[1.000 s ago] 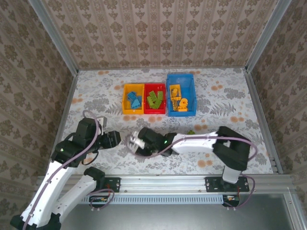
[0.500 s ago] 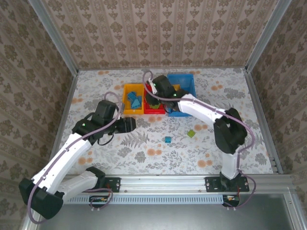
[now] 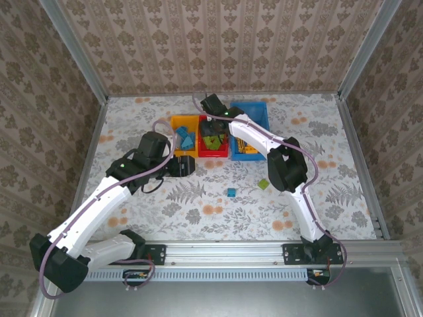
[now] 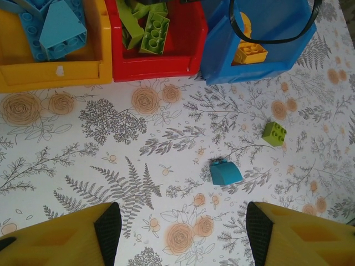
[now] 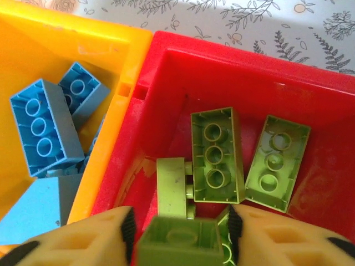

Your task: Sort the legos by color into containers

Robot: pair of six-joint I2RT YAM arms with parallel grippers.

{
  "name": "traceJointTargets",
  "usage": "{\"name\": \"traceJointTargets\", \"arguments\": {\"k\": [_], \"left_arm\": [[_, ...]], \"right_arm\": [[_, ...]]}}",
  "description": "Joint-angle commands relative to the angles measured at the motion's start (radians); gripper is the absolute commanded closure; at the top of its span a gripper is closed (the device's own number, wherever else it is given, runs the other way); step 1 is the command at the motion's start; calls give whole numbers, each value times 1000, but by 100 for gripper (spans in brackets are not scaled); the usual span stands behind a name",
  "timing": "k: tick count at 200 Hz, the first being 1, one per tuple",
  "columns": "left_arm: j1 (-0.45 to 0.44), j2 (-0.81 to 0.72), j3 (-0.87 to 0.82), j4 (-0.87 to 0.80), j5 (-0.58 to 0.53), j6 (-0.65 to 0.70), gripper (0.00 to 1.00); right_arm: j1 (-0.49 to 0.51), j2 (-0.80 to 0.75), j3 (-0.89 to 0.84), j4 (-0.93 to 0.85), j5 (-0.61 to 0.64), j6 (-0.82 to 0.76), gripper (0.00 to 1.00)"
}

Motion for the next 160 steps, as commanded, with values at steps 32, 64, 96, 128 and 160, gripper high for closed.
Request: {"name": "traceJointTargets", "arguments": {"k": [32,64,96,128,160], "left_arm": [[-9,8,0,-2,10,41,34],[-41,94,-3,1,68,117,31],[-148,229,22,13,115,272,24],[-208,399,78,29,140,440,21],[-235,481,56,161,228,692,20]], "right_arm": [[20,-117,-49,35,64,-52,42],[25,-368,-393,274,109,-75,44],[25,-657,-784,487,83,-98,41],[13,-962,-1150,603,-8,-68,31],[-21,-1258,-1432,594,-96,26,26]]}}
